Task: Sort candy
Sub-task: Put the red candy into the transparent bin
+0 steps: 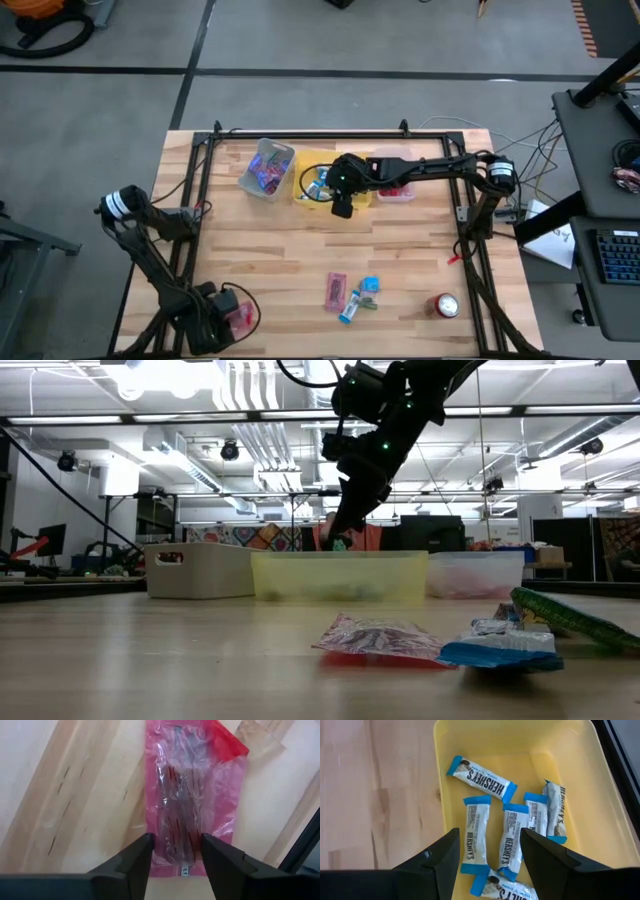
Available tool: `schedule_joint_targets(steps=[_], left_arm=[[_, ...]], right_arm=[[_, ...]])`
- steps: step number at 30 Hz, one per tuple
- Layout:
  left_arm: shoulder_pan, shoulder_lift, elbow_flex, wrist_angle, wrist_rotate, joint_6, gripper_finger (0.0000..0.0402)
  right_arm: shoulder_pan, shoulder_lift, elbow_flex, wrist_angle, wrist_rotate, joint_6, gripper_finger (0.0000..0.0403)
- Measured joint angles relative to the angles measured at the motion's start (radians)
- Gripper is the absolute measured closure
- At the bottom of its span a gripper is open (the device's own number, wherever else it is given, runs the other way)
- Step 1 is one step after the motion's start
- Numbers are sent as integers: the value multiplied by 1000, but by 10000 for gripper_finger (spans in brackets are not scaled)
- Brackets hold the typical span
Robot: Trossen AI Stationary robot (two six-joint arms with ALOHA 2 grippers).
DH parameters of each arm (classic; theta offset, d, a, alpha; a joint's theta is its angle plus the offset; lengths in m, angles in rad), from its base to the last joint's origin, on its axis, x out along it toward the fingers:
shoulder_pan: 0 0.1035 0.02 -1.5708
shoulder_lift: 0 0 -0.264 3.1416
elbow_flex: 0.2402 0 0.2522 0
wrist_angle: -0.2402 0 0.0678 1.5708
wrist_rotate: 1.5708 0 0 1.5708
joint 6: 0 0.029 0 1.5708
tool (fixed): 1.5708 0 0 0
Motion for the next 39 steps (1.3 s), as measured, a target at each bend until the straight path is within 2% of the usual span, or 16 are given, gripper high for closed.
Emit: schedule_joint_targets(steps=[4, 11, 16, 27, 29, 32, 39], left_arm=[[-1, 3, 0, -2, -3, 4, 274], [-3, 1, -3, -6, -6, 25, 386], [-6, -18, 16, -24, -73, 72, 378], [33, -131, 71, -108, -401, 257, 395], [58, -157, 71, -89, -450, 329, 396], [113, -200, 71, -11, -467, 495, 396], [248, -243, 55, 353, -456, 1126, 397]], right_arm=[[1, 0, 0, 0, 0, 10, 204], [12, 0, 0, -1, 0, 15, 204], [30, -5, 0, -11, 0, 7, 204], [112, -120, 0, -26, 0, -18, 204], [136, -146, 0, -23, 1, -32, 204], [183, -175, -2, -22, 0, -53, 204], [329, -221, -45, 37, -9, -51, 204]])
